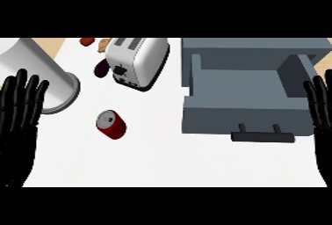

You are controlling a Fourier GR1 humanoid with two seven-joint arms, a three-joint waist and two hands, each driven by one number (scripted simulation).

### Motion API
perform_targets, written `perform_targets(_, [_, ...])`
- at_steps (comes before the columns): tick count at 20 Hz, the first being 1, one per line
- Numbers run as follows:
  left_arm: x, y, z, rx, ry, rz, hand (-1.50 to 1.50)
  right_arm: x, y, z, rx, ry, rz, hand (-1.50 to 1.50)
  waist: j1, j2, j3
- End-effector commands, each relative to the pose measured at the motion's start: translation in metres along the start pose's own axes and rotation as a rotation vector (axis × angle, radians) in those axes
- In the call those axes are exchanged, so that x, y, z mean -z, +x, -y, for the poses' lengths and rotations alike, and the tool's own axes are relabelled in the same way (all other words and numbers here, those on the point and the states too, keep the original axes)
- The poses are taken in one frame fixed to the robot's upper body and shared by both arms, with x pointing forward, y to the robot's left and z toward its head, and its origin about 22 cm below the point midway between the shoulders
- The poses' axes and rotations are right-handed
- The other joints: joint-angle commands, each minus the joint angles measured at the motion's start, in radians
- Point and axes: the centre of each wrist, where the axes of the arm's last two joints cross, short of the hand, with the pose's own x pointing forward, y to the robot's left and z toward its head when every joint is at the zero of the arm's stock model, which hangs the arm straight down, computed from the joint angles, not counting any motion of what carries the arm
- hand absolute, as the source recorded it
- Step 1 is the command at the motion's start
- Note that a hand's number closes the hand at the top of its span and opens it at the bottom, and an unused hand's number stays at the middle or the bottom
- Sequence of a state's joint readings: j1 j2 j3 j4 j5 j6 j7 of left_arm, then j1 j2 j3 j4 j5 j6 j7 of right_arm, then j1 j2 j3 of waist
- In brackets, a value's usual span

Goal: Pick up the can, place it into the drawer and close the drawer

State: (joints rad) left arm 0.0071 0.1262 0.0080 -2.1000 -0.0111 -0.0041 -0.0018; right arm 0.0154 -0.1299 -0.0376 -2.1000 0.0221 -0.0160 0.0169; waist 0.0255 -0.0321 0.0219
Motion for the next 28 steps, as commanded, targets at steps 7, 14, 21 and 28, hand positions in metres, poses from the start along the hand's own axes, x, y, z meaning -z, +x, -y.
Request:
perform_targets(7, [-0.010, -0.022, 0.012, -0.232, -0.687, -0.187, -1.50, -0.013, -0.020, -0.008, 0.048, -0.016, -0.217, -1.50, -0.063, 0.047, -0.024])
perform_targets(14, [0.012, -0.027, -0.058, -0.281, -0.811, -0.220, -1.50, -0.012, -0.004, -0.001, 0.032, -0.051, -0.288, -1.50, -0.028, 0.032, -0.023])
perform_targets(21, [0.034, -0.028, -0.080, -0.314, -0.796, -0.257, -1.50, -0.026, -0.013, 0.025, 0.039, -0.062, -0.287, -1.50, -0.028, 0.032, -0.022])
perform_targets(28, [0.029, -0.035, -0.097, -0.298, -0.754, -0.313, -1.50, -0.066, -0.031, 0.030, 0.034, -0.061, -0.296, -1.50, -0.030, 0.032, -0.022])
